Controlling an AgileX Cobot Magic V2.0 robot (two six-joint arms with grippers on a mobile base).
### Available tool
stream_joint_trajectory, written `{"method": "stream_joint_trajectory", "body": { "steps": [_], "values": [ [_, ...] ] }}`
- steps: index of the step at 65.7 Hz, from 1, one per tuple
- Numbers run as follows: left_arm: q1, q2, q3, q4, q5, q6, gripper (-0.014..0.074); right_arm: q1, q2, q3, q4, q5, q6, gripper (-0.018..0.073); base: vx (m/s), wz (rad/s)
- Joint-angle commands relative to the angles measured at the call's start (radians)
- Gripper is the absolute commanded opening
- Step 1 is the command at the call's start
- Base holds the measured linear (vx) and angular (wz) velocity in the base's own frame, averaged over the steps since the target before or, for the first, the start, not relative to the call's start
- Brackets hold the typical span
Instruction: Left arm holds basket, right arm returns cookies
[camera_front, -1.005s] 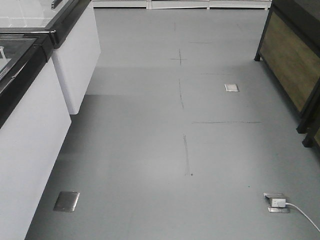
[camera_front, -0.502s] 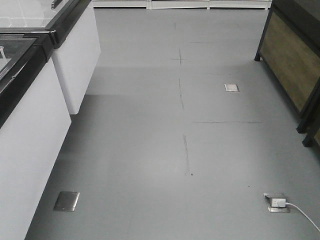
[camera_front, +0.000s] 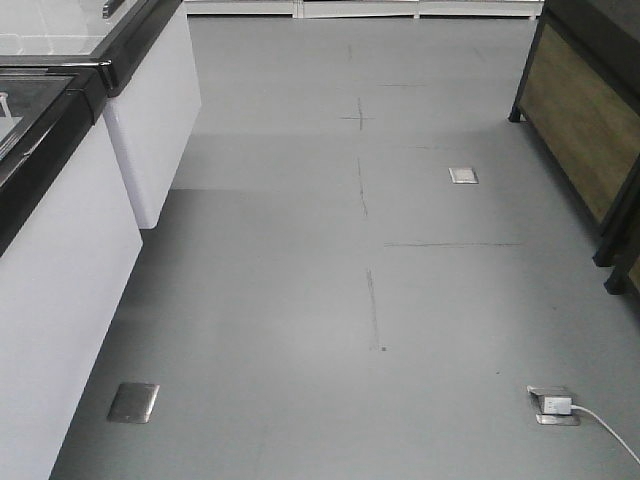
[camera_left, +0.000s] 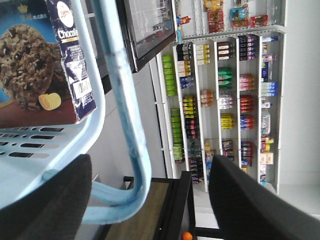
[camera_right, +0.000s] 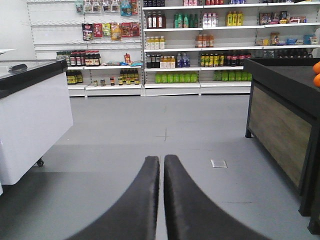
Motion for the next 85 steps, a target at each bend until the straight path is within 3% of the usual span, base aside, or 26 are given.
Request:
{"method": "stream_joint_trajectory", "body": {
  "steps": [1, 24, 40, 53, 66, 85],
  "values": [
    [0.002, -0.005, -0.033, -0.137, -0.002, 0.036, 0.0514, -0.002, -0.012, 0.017, -0.009, -0.07, -0.007, -0.0011, 0.0, 0.0],
    [0.0, 0.101, -0.034, -0.328, -0.014, 0.158, 0.0546, -0.002, -0.012, 0.017, -0.009, -0.07, -0.007, -0.0011, 0.0, 0.0],
    [-0.001, 0.139, -0.034, -0.404, 0.01, 0.192, 0.0521, -0.002, -0.012, 0.017, -0.009, -0.07, -0.007, -0.0011, 0.0, 0.0],
    [-0.001, 0.144, -0.034, -0.416, 0.013, 0.197, 0.0347, -0.002, -0.012, 0.017, -0.009, -0.07, -0.007, -0.0011, 0.0, 0.0],
    [0.0, 0.144, -0.034, -0.416, 0.038, 0.243, -0.0008, -0.002, -0.012, 0.017, -0.009, -0.07, -0.007, -0.0011, 0.0, 0.0],
    [0.0, 0.118, -0.034, -0.416, 0.05, 0.246, -0.0008, -0.002, -0.012, 0.017, -0.009, -0.07, -0.007, -0.0011, 0.0, 0.0]
  ]
}}
